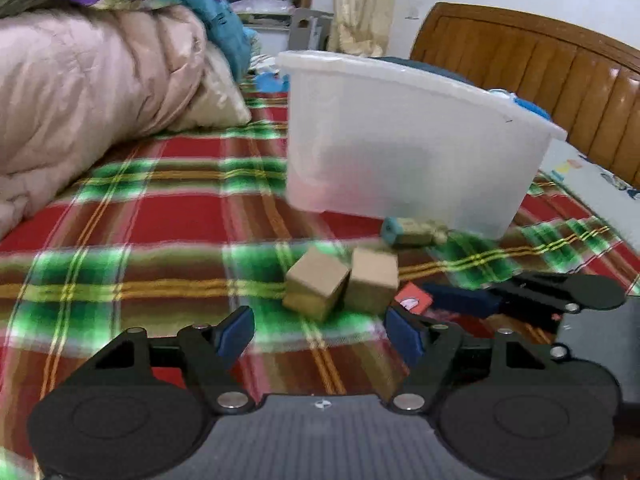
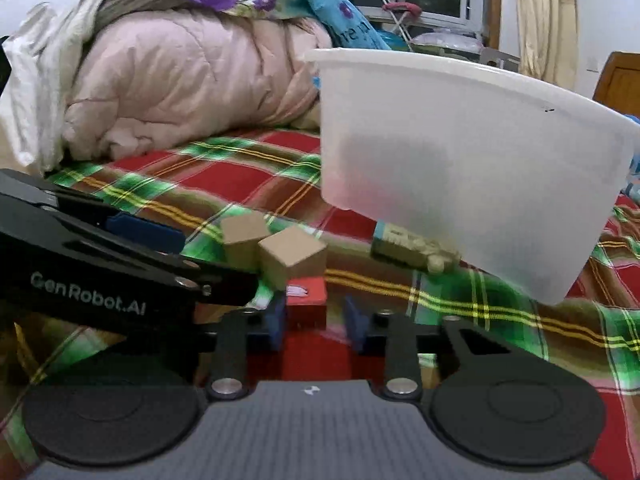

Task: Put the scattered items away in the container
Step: 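Grasp the red block with the right tool while the left tool grasps a wooden cube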

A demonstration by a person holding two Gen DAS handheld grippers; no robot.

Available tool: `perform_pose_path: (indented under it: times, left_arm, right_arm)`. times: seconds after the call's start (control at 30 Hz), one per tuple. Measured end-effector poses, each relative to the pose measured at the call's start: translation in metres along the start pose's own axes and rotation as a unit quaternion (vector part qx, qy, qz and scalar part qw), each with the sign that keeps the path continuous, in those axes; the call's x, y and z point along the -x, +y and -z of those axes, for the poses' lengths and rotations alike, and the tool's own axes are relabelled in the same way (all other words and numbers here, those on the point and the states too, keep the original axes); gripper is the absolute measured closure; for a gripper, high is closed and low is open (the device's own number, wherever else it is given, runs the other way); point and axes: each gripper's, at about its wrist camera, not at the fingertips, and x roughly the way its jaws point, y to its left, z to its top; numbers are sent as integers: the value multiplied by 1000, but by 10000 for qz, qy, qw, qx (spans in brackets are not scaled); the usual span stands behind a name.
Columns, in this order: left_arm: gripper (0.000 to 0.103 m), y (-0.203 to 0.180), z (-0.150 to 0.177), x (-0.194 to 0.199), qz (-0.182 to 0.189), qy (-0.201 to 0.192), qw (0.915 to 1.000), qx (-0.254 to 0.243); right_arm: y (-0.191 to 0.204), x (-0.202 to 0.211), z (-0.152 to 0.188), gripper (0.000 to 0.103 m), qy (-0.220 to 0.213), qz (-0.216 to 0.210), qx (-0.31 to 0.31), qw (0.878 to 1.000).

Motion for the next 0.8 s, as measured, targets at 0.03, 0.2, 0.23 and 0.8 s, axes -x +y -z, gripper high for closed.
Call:
perform_pose_path:
  times: [0.03, 0.2, 0.23, 0.8]
  left_arm:
    - [27, -2, -2, -4, 0, 10, 10000, -62]
    - [28, -9, -11, -23, -6, 106, 9992, -390]
    - [35, -10, -11, -26, 10, 132, 9989, -458]
    - [63, -34, 22, 13, 30, 192, 9987, -474]
  right_arm:
    - [-2, -1, 0, 81, 26, 6, -52, 10000]
    - [-13, 14, 10, 81, -47, 238, -92, 9997]
    - [-17, 18, 11, 81, -52, 279, -142, 9995]
    - [-23, 42, 27, 81, 50, 578, -409, 9975]
